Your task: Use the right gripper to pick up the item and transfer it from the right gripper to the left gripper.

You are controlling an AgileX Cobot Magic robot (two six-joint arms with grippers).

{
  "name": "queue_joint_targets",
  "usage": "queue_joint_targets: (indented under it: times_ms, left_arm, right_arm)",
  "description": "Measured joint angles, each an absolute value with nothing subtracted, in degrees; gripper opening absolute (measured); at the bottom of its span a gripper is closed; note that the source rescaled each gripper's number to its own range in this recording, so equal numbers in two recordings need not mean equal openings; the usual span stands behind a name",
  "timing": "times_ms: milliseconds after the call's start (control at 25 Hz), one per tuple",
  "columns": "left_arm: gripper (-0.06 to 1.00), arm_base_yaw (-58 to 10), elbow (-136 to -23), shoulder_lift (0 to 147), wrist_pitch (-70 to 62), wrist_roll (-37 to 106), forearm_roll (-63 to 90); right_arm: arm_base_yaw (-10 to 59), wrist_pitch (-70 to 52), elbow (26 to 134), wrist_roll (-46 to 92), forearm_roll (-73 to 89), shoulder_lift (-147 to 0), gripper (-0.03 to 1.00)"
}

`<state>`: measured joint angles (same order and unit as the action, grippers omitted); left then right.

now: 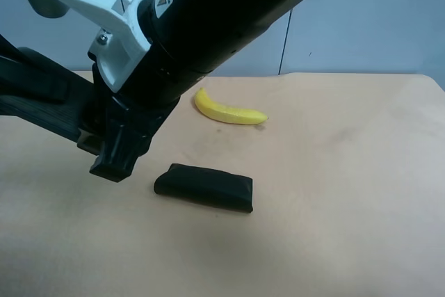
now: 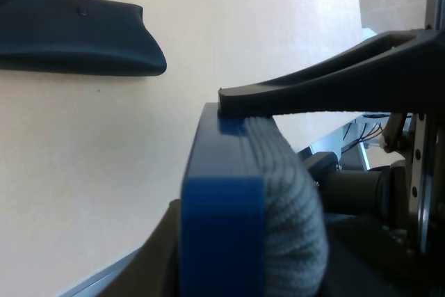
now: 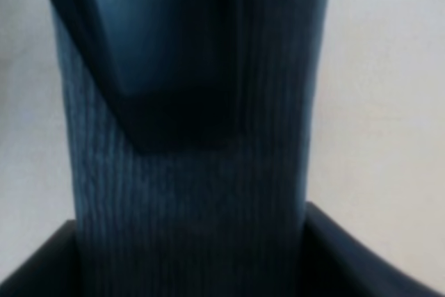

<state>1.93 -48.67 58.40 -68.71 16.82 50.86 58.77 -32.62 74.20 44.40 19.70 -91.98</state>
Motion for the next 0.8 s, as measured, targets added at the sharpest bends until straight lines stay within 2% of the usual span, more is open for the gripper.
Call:
queue_joint_targets:
  times_ms: [40, 80, 120, 160, 360, 600, 800]
  left_arm:
    - [0.01, 1.9, -48.7, 58.4, -68.7, 16.8, 50.9]
    - [0.01, 1.9, -48.7, 58.4, -68.7, 16.8, 50.9]
    - [0.01, 1.9, -48.7, 58.4, -68.7, 16.8, 50.9]
    - [0.01, 1.9, -48.7, 58.4, -68.7, 16.8, 50.9]
    - [0.01, 1.9, -48.7, 58.4, -68.7, 16.8, 50.9]
    - [0.01, 1.9, -48.7, 58.4, -69.1, 16.8, 50.9]
    - [0.01, 1.9, -48.7, 58.4, -69.1, 16.8, 50.9]
  right_arm:
    - [58.8, -32.2, 74.2, 44.4, 19.7, -92.0, 0.53]
    - [58.8, -32.1, 74.2, 44.4, 19.7, -92.0, 0.70]
    - [58.8, -32.1, 74.2, 44.4, 19.5, -92.0, 0.82]
    - [58.8, -32.3, 74.2, 44.4, 19.2, -92.0, 0.89]
    - [58.8, -34.2, 74.2, 42.7, 17.2, -91.1, 0.98]
    - [58.8, -41.9, 74.2, 32.2, 8.8, -84.0, 0.99]
    - [58.8, -54.3, 74.2, 20.2, 0.0, -77.9, 1.00]
